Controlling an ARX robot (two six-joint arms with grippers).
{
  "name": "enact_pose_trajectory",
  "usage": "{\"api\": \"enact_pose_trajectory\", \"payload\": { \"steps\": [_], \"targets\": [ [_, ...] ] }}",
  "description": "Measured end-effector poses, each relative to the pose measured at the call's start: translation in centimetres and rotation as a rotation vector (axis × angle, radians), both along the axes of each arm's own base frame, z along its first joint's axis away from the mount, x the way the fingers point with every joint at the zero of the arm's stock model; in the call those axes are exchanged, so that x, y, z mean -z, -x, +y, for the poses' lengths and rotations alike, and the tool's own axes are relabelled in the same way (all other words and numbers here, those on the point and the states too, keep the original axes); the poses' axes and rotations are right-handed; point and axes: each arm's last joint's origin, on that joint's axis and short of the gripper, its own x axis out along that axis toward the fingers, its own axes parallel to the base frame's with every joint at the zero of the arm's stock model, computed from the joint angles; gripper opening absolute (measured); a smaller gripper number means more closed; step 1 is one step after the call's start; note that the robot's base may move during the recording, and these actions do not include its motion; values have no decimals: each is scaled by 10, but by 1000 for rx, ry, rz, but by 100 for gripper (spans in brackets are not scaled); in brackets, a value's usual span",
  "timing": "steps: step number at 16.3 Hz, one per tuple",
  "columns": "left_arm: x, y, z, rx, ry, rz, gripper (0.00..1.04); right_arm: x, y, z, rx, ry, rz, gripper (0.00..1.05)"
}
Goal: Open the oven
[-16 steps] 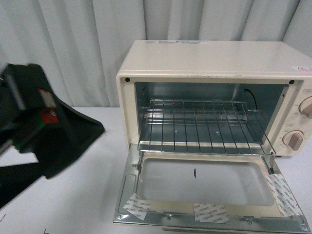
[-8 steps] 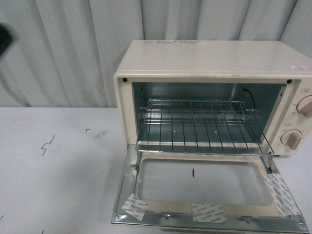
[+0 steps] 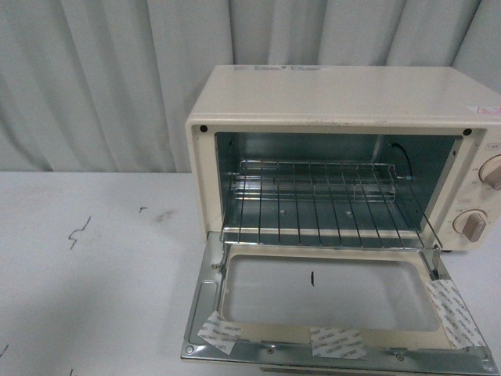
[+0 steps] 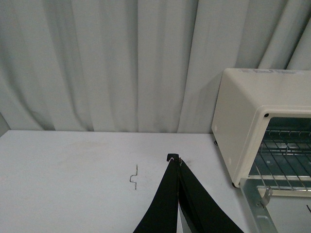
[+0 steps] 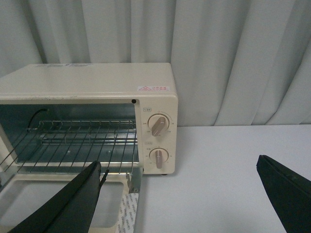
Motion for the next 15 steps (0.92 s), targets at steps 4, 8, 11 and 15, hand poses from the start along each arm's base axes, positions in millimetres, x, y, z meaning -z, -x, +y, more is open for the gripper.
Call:
{"api": "enact_pose_trajectory", "payload": {
  "steps": [4,8,11,15],
  "targets": [
    [5,8,15,-12,1,-8,2,0,0,0,0,0,0,98],
    [12,14,14,4,1,-22,2,0,0,0,0,0,0,98],
    [13,18,14,4,1,-14,2,0,0,0,0,0,0,98],
    [14,29,14,2,1,-19,2,0,0,0,0,0,-1,98]
  ]
}}
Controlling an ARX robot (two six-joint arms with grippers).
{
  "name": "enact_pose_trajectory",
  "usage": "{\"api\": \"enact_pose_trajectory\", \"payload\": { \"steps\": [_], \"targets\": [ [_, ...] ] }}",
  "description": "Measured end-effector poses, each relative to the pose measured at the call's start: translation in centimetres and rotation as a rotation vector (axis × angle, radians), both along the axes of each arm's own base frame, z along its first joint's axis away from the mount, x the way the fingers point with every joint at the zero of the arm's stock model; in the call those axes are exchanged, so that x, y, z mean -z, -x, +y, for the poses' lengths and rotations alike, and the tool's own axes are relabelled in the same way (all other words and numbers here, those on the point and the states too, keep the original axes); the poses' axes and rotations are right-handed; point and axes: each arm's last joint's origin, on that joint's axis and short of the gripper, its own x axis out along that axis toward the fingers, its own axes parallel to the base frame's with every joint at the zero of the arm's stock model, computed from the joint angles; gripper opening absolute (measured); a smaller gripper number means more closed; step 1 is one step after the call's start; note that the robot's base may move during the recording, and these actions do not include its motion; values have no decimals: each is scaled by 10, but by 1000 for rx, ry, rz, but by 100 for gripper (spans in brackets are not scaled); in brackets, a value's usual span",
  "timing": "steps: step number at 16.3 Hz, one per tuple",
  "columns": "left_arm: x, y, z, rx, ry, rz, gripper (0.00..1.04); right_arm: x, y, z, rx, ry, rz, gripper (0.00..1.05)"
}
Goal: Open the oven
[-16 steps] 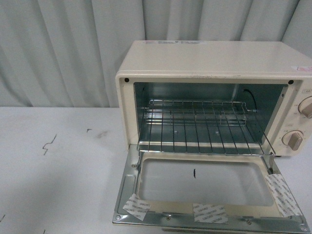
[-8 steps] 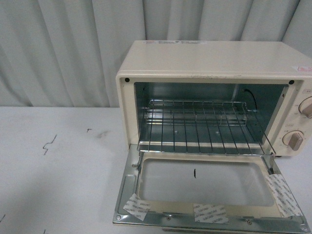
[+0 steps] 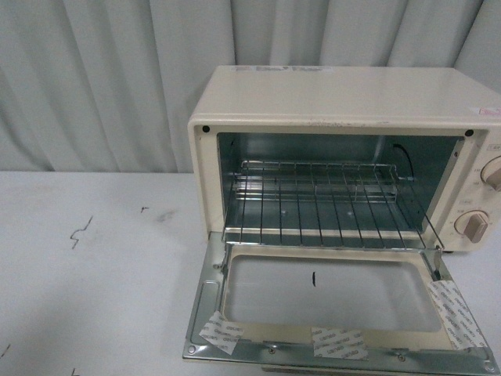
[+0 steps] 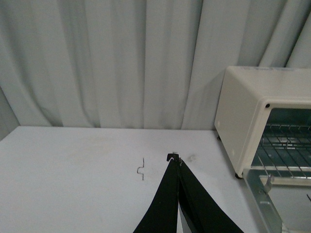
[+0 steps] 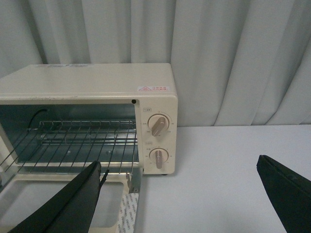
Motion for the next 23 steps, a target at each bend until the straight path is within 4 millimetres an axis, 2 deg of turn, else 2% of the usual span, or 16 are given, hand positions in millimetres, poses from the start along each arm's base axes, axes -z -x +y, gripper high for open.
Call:
{"api": "enact_pose_trajectory", "payload": {
  "steps": [4,5,12,13,14,23],
  "targets": [
    [2,0,0,2,0,12,2,0,0,0,1,0,0,98],
    [2,0,0,2,0,11,7,0,0,0,1,0,1,98],
    [2,0,0,2,0,12,94,0,0,0,1,0,1,98],
    [2,0,0,2,-1,12,100,0,0,0,1,0,1,98],
    [2,0,0,2,0,11,97,0,0,0,1,0,1,98],
    [2,0,0,2,0,12,98,0,0,0,1,0,1,98]
  ]
}}
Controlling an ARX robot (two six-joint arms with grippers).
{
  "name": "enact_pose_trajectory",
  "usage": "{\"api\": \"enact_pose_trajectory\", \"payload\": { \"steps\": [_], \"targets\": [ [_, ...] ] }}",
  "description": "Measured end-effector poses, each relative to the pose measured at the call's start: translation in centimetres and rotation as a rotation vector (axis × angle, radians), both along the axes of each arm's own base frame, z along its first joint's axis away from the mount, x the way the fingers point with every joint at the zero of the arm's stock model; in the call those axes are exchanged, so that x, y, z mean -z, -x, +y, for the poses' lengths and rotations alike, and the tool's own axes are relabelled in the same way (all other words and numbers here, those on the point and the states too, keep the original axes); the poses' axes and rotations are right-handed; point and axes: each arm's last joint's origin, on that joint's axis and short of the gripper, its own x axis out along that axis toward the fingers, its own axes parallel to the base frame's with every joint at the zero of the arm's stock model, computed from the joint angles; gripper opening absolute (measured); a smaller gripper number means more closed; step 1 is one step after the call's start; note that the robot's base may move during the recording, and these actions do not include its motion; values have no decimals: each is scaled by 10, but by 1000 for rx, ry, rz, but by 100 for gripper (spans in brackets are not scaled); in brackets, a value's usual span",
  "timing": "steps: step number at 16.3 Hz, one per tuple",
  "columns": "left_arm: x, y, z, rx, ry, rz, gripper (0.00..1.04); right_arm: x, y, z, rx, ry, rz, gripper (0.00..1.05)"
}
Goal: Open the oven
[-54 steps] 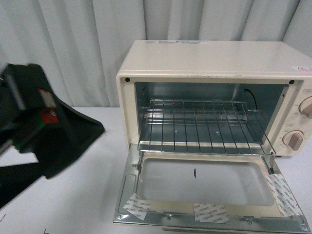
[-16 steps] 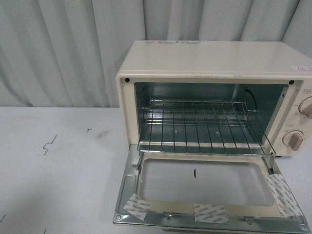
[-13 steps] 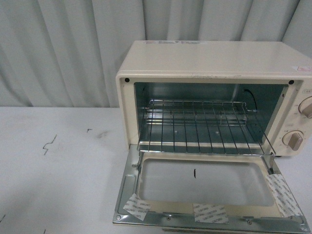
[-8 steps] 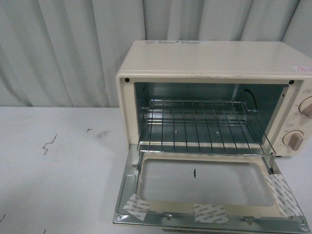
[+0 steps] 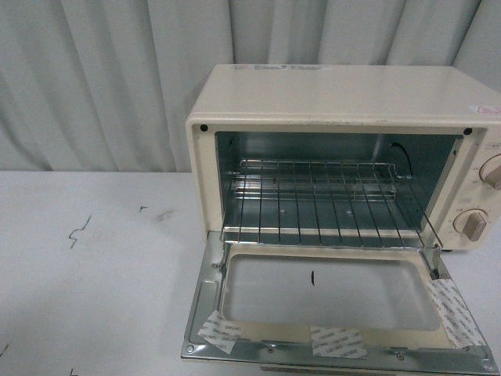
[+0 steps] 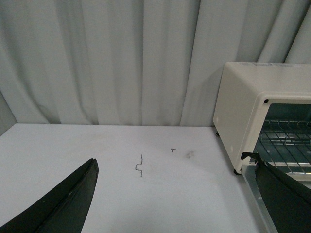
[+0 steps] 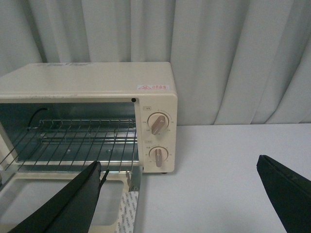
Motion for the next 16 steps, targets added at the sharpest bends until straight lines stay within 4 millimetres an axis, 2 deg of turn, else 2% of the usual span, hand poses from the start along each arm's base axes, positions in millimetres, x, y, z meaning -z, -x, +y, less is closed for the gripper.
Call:
{"api": "enact_pose_trajectory", "payload": {
  "steps": [16],
  "targets": [
    [0,0,0,0,0,0,98,0,0,0,0,0,3,98]
  ]
}}
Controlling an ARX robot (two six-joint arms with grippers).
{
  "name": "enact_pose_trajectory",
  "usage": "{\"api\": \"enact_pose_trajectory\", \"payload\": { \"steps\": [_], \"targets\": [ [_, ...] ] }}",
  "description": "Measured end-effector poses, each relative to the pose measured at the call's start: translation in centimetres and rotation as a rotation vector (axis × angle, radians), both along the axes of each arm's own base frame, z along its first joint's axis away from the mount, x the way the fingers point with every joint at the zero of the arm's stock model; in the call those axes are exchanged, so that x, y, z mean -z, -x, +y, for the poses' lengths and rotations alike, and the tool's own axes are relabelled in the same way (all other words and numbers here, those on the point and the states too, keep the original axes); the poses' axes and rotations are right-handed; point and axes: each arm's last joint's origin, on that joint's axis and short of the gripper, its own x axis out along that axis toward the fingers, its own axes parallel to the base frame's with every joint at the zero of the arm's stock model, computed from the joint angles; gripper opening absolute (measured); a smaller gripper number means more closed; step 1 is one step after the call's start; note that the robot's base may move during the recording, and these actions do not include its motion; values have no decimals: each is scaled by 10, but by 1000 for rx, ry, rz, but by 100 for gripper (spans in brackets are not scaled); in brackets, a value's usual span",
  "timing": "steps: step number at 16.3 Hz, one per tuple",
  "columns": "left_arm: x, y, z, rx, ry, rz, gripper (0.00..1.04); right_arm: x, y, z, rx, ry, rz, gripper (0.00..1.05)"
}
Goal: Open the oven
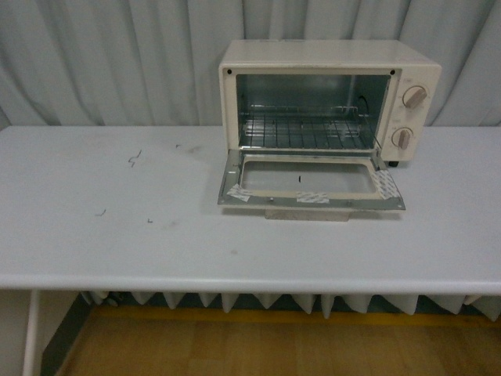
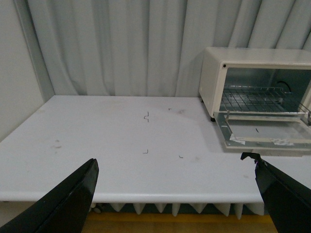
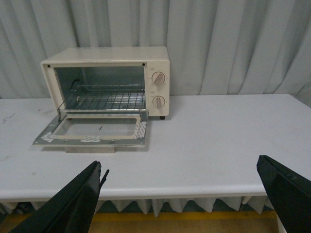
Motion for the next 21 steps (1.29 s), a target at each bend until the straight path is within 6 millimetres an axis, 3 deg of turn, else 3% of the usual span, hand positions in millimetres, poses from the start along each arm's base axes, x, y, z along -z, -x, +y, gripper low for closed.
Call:
{"api": "enact_pose_trajectory", "payload": {
  "steps": [21],
  "targets": [
    [0,0,0,0,0,-2,98,-1,0,0,0,0,-6,98]
  ]
}}
